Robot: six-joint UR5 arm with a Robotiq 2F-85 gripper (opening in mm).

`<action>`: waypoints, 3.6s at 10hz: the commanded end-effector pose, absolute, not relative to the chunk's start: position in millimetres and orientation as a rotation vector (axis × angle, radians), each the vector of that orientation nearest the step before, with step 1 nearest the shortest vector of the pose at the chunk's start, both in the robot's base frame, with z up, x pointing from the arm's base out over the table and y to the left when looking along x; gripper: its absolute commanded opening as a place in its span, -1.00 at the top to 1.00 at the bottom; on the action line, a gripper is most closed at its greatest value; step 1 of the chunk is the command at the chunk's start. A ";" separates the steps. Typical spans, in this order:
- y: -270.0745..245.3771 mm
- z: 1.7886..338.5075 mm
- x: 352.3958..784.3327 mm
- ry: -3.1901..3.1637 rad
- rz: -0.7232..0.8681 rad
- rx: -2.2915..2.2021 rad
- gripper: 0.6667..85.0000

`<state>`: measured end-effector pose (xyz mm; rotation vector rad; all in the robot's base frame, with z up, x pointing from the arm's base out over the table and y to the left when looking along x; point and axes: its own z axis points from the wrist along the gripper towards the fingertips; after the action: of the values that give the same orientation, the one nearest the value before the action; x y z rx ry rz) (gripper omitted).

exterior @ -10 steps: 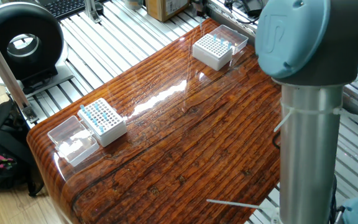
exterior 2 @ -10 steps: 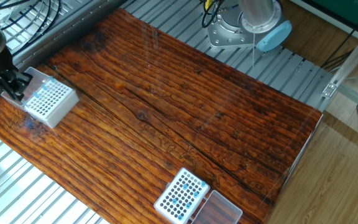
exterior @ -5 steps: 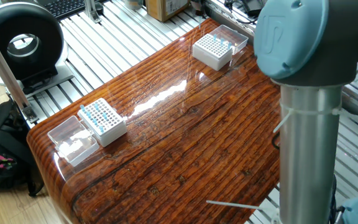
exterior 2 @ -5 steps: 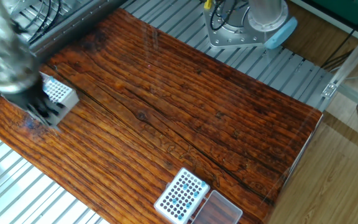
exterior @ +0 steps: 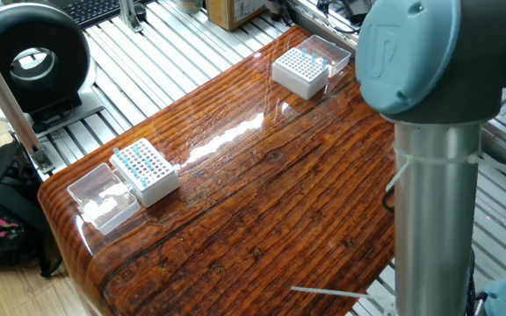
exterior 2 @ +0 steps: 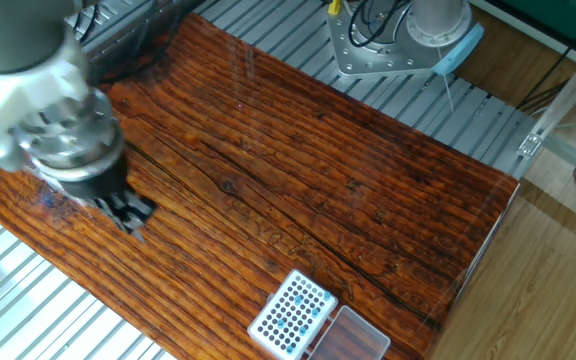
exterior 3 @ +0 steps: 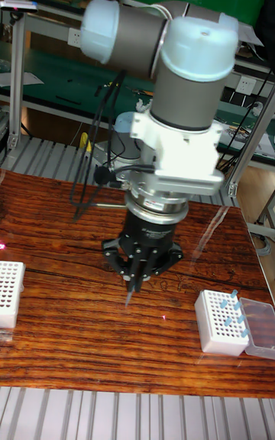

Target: Transfer all medium pipette tips from one holder to another

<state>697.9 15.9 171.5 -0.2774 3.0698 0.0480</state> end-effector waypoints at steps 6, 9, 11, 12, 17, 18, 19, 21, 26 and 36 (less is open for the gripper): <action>89.0 166.5 664.7 2.978 0.085 -0.589 0.98; 156.0 160.9 646.8 2.994 0.164 -0.378 0.98; 176.9 145.1 635.6 2.998 0.164 -0.276 0.98; 177.6 143.4 636.1 2.992 0.154 -0.266 0.98; 167.0 140.9 620.5 3.049 0.100 -0.346 0.98; 167.4 140.9 619.7 3.050 0.102 -0.363 0.98; 169.6 141.1 619.9 3.043 0.110 -0.357 0.98; 178.0 141.1 589.7 3.046 0.098 -0.298 0.98; 196.1 143.7 593.8 2.982 0.096 -0.270 0.98; 213.6 123.7 592.4 2.966 0.108 -0.221 0.98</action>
<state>592.9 209.6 126.8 -0.2370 2.9694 0.0961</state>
